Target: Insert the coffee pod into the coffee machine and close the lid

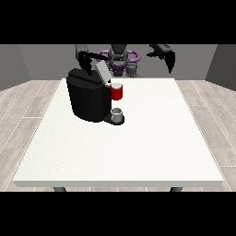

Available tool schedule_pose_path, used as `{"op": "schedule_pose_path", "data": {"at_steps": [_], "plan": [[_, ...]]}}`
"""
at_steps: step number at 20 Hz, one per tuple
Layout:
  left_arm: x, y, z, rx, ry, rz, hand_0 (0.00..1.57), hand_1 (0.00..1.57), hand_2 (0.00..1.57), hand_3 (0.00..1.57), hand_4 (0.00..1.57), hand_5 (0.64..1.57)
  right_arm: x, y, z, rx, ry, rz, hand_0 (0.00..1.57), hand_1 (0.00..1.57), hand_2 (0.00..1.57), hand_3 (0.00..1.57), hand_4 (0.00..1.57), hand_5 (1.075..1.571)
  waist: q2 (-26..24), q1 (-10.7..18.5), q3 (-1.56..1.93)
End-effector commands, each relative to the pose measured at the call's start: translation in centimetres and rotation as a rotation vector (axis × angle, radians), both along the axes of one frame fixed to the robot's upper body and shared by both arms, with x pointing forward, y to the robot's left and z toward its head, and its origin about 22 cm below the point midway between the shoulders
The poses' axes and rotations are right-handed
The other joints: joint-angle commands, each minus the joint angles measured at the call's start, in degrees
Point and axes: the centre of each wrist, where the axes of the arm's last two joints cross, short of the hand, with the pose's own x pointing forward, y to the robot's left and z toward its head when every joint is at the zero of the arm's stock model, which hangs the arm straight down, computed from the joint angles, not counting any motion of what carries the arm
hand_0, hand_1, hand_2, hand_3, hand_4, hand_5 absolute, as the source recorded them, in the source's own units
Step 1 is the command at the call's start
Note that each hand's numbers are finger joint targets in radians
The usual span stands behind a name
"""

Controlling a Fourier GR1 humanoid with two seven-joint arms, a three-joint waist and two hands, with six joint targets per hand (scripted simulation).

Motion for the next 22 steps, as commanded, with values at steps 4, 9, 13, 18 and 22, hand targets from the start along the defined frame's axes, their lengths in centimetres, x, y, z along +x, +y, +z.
{"op": "schedule_pose_path", "data": {"at_steps": [4, 9, 13, 18, 22], "plan": [[0.2, -1.7, 1.9, -0.006, -0.025, -0.011, 0.00, 0.00, 0.00, 0.00, 0.12, 1.571, 1.8, 1.4, 0.5, -0.027, -0.016, -0.010, 0.00, 0.00, 0.00, 0.00, 0.00, 1.571, 2.47, 1.03, 0.03], [-0.7, 1.8, 0.8, 0.015, -0.042, 0.011, 0.00, 0.00, 0.00, 0.00, 0.00, 1.571, 1.9, 0.8, 0.5, -0.029, -0.029, 0.020, 0.00, 0.00, 0.00, 0.00, 0.00, 1.571, 3.39, 0.71, 0.02], [-0.3, -0.3, 1.0, 0.011, -0.043, -0.004, 0.00, 0.00, 0.00, 0.00, 0.00, 1.571, 2.5, 3.4, 0.7, -0.038, -0.044, 0.023, 0.00, 0.00, 0.00, 0.00, 0.00, 1.571, 3.60, 2.14, 0.02], [0.5, -0.1, 1.3, 0.017, -0.038, 0.035, 0.00, 0.00, 0.00, 0.00, 0.00, 1.571, 3.1, 3.3, 1.9, -0.065, -0.078, 0.065, 0.00, 0.00, 0.00, 0.00, 0.00, 1.571, 4.60, 0.86, 0.02], [0.3, 0.3, 0.9, 0.023, -0.016, 0.042, 0.00, 0.00, 0.00, 0.00, 0.14, 1.571, 2.7, 5.4, 1.9, -0.085, -0.051, 0.095, 0.00, 0.00, 0.00, 0.00, 0.11, 1.571, 1.76, 0.22, 0.02]]}}
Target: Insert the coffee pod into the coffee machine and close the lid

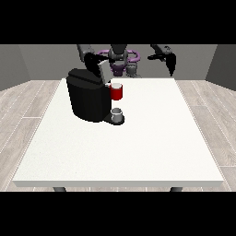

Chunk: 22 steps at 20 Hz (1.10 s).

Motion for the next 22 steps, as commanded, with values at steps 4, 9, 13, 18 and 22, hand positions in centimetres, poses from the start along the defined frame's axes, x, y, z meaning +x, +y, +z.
{"op": "schedule_pose_path", "data": {"at_steps": [4, 9, 13, 18, 22], "plan": [[-0.5, 0.7, -1.1, 0.008, 0.044, 0.009, 0.00, 0.00, 0.00, 0.00, 0.15, 1.571, 0.1, 4.3, 0.9, -0.082, 0.010, 0.075, 0.00, 0.00, 0.00, 0.00, 0.00, 1.571, -1.47, 0.36, -0.05], [0.8, -0.8, 2.2, -0.001, -0.036, -0.063, 0.00, 0.00, 0.00, 0.00, 0.17, 1.571, 2.1, 1.0, 3.1, -0.129, -0.104, 0.038, 0.00, 0.00, 0.00, 0.00, 0.15, 1.571, 2.69, 3.95, -0.02], [0.7, 0.1, 1.1, -0.004, -0.042, -0.022, 0.00, 0.00, 0.00, 0.00, 0.00, 1.571, 1.2, 5.2, 2.1, -0.129, -0.059, 0.101, 0.00, 0.00, 0.00, 0.00, 0.14, 1.571, 0.13, 1.39, -0.04], [0.0, -1.2, 1.1, -0.019, -0.037, -0.030, 0.00, 0.00, 0.00, 0.00, 0.19, 1.571, 0.8, 5.6, 1.3, -0.092, -0.078, 0.122, 0.00, 0.00, 0.00, 0.00, 0.03, 1.571, -2.52, 1.65, -0.03], [-1.4, -1.9, -2.1, -0.028, -0.013, 0.026, 0.00, 0.00, 0.00, 0.00, 0.25, 1.571, -2.2, 7.3, -2.4, -0.028, -0.056, 0.255, 0.00, 0.00, 0.00, 0.00, 0.26, 1.571, -5.77, -2.46, -0.03]]}}
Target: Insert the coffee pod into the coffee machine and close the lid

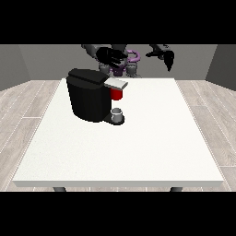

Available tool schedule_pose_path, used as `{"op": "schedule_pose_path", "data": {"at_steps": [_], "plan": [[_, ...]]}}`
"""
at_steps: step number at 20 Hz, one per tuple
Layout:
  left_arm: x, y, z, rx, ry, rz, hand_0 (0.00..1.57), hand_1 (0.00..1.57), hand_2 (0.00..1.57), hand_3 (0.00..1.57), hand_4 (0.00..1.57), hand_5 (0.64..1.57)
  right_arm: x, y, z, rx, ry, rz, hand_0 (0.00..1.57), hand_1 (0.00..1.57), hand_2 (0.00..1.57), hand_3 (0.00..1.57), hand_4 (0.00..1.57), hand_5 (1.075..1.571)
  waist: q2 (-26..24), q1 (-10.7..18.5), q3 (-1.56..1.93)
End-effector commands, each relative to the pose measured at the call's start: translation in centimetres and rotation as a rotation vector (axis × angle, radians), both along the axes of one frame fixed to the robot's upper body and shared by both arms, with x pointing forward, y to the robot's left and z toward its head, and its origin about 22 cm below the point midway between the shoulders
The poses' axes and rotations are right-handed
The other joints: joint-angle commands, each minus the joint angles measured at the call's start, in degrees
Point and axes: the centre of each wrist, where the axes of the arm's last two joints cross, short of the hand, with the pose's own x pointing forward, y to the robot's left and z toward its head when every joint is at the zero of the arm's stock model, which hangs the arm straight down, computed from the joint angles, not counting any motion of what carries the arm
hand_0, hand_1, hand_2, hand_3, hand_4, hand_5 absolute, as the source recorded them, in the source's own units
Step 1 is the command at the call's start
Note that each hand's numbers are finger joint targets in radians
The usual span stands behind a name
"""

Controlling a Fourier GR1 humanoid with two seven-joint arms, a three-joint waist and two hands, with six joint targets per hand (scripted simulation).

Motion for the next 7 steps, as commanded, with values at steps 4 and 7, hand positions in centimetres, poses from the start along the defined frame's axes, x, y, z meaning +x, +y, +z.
{"op": "schedule_pose_path", "data": {"at_steps": [4, 7], "plan": [[-1.1, 2.3, -3.2, -0.018, 0.033, 0.068, 0.00, 0.00, 0.00, 0.00, 0.19, 1.571, -4.2, 1.1, -3.8, 0.198, 0.054, 0.098, 0.00, 0.00, 0.00, 0.00, 0.29, 1.571, -3.57, -5.94, -0.01], [-3.2, 0.4, -4.5, -0.019, 0.114, 0.078, 0.00, 0.00, 0.00, 0.00, 0.19, 1.571, -7.5, -1.1, -9.2, 0.209, 0.173, 0.007, 0.00, 0.00, 0.00, 0.00, 0.16, 1.571, -8.69, -6.42, 0.02]]}}
